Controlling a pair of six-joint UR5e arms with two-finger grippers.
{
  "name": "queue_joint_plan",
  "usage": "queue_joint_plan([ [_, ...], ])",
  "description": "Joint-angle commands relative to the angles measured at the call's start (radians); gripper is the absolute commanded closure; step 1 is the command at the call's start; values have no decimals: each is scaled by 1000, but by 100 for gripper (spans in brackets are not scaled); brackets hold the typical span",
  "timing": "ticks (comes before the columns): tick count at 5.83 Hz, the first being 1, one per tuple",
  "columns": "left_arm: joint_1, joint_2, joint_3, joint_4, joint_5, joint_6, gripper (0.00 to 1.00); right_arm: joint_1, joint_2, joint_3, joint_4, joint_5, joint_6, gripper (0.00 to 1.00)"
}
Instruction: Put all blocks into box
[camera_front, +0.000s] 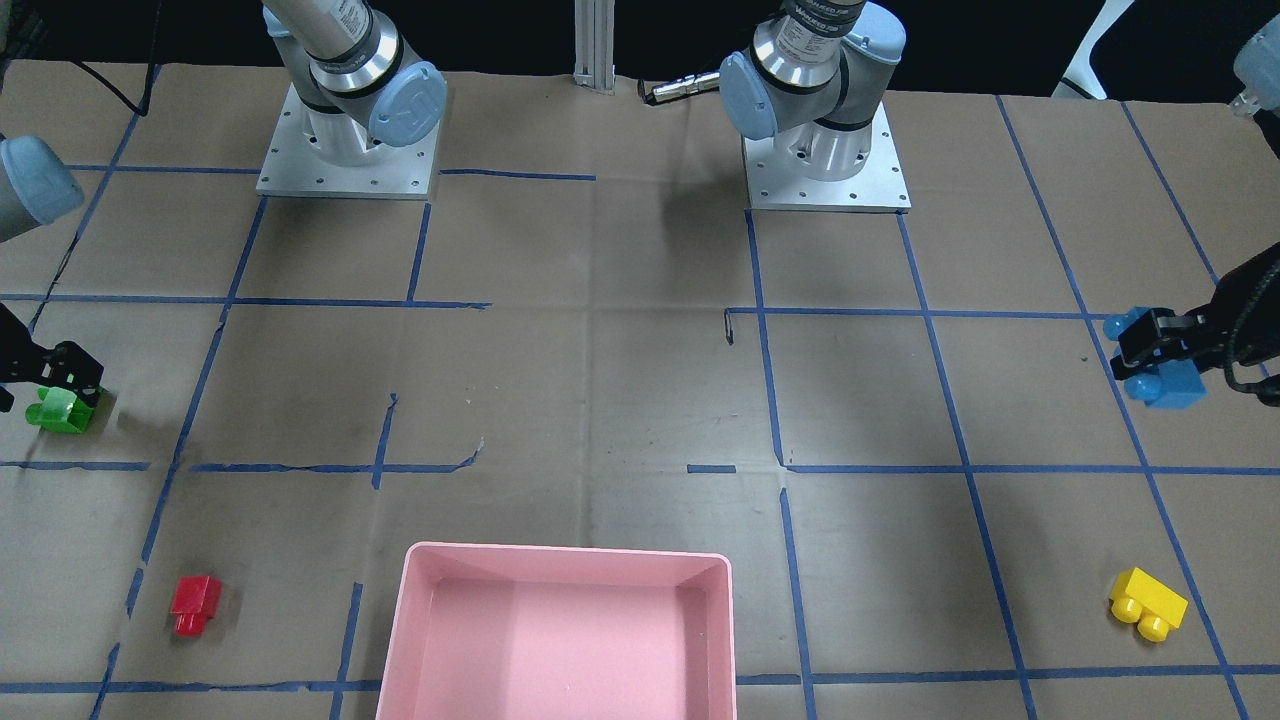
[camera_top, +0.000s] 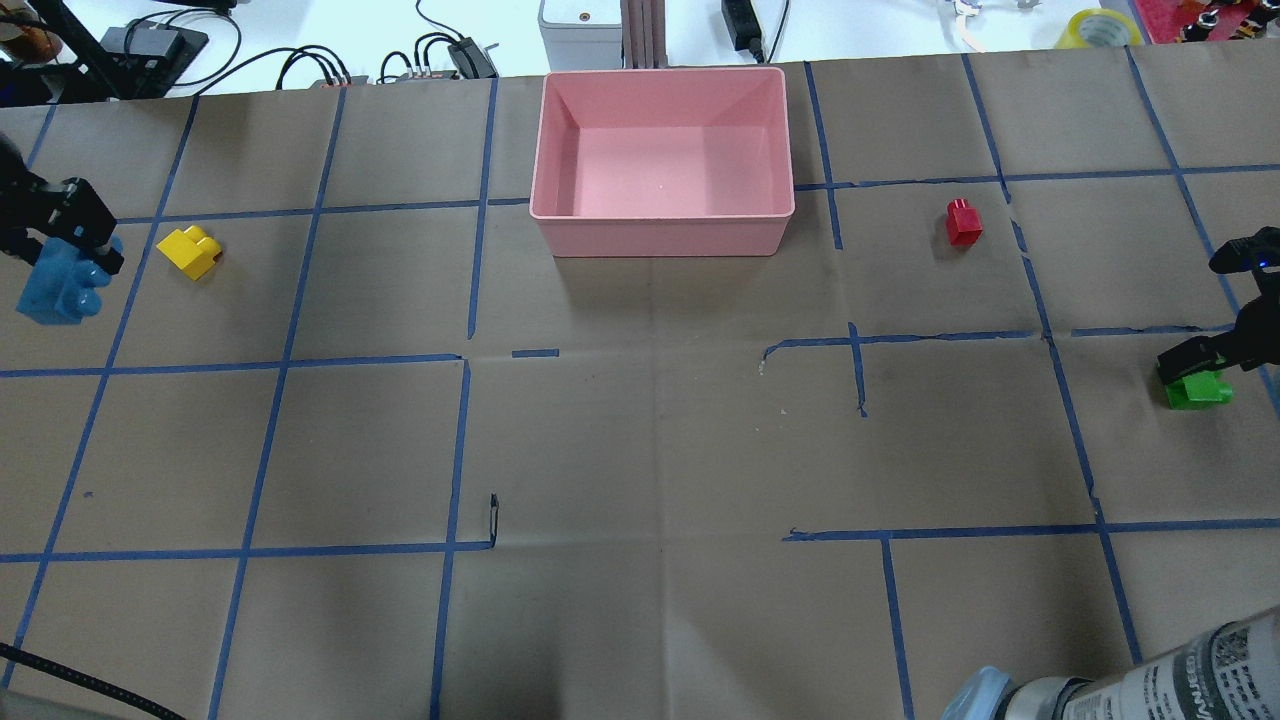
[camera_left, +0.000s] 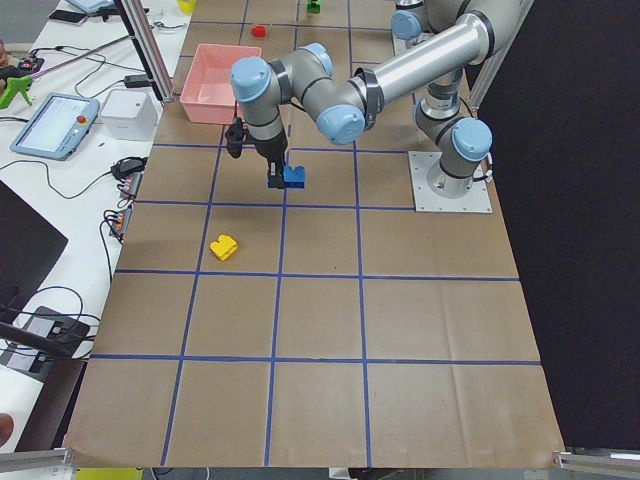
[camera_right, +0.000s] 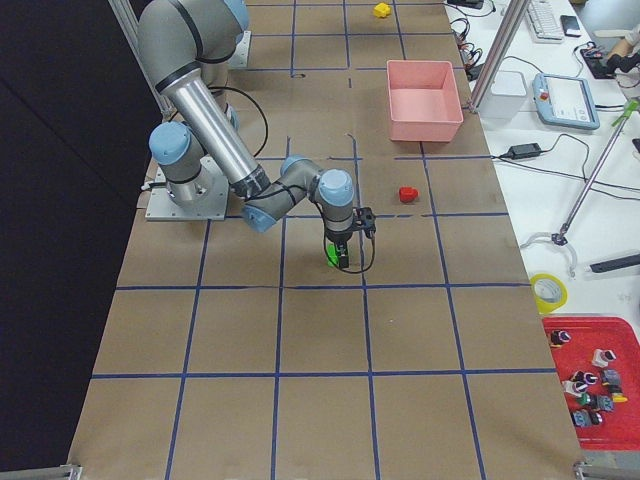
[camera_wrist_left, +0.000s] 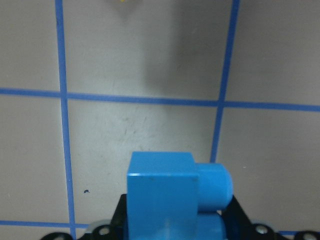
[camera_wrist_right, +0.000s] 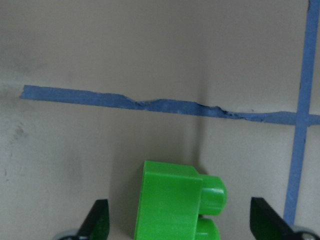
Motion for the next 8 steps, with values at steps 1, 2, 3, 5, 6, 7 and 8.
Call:
queue_joint_plan([
  [1,-227,-80,161,-19,-22,-113,89,0,7,0,-1,-6,-3,0],
  [2,-368,-167,302,-55,-27,-224,89,0,7,0,-1,-6,-3,11],
  [3,-502,-275,447,-63,-83,-383,89,0,7,0,-1,-6,0,40],
  [5,-641,-512,710,-46,-136,-551,89,0,4,-6,4,-7,0,78],
  [6,-646,-598,749,-25,-135,-570,89,0,-8,-35,10,-6,-2,83],
  [7,-646,-668,747,71,-126,-572,89,12,-10,-116,41,-4,-5,87],
  [8,-646,-715,742,117,-119,-576,88,15,-25,-179,168,-7,-5,92],
])
